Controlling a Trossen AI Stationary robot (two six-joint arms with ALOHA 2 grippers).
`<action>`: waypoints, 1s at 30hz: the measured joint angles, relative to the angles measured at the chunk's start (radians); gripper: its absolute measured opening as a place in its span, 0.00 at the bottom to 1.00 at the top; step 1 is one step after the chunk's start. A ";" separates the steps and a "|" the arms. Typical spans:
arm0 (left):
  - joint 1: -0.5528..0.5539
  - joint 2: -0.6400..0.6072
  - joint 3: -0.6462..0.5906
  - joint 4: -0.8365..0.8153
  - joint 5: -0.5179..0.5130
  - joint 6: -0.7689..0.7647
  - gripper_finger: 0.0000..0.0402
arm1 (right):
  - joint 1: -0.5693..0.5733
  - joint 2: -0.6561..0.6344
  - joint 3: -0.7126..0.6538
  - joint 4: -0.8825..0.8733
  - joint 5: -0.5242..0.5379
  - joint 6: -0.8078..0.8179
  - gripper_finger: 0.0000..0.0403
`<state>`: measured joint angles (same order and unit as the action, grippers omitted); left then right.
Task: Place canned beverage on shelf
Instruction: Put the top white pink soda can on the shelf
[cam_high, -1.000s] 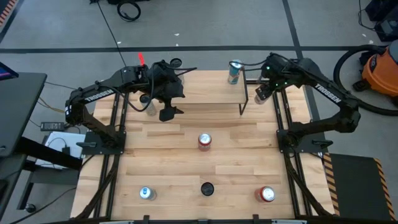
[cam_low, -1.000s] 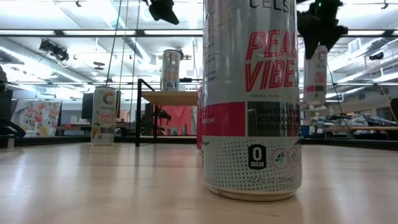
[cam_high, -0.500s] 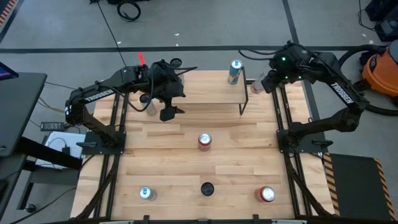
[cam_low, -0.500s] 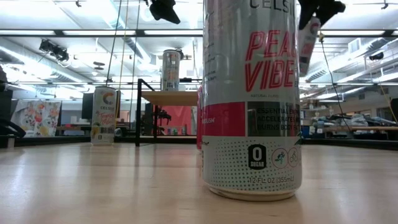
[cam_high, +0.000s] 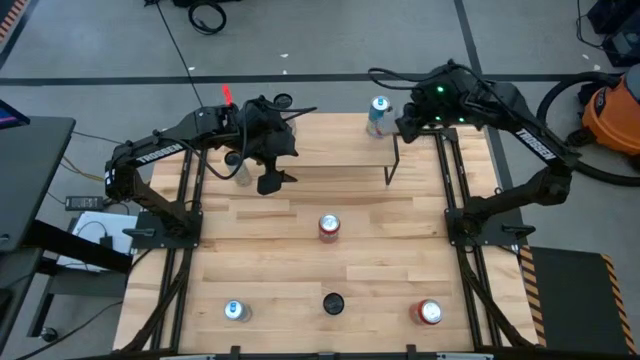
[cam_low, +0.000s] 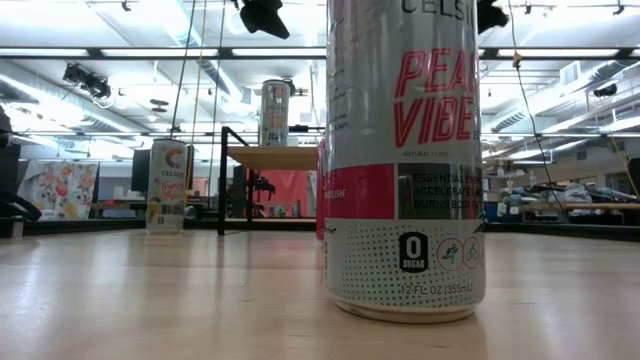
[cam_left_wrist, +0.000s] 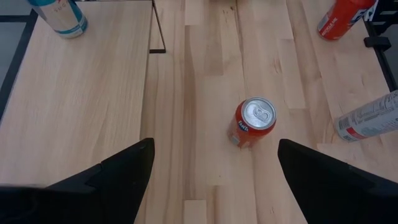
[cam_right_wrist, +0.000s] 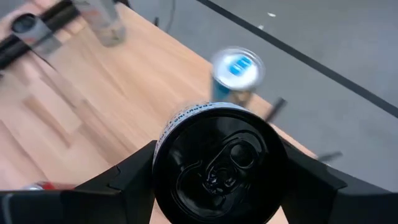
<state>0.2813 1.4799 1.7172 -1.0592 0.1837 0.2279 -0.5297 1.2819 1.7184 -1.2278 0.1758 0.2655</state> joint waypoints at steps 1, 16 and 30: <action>0.000 0.000 0.000 0.000 0.000 0.000 0.88 | 0.003 0.011 0.000 0.013 -0.007 -0.004 0.67; 0.000 0.000 0.000 -0.001 0.000 -0.001 0.88 | 0.050 0.150 -0.002 0.087 -0.034 -0.056 0.67; 0.000 0.000 0.000 -0.001 0.000 -0.009 0.88 | 0.056 0.240 -0.002 0.112 -0.065 -0.070 0.67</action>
<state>0.2813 1.4799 1.7172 -1.0599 0.1837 0.2191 -0.4732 1.5222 1.7168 -1.1162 0.1105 0.1958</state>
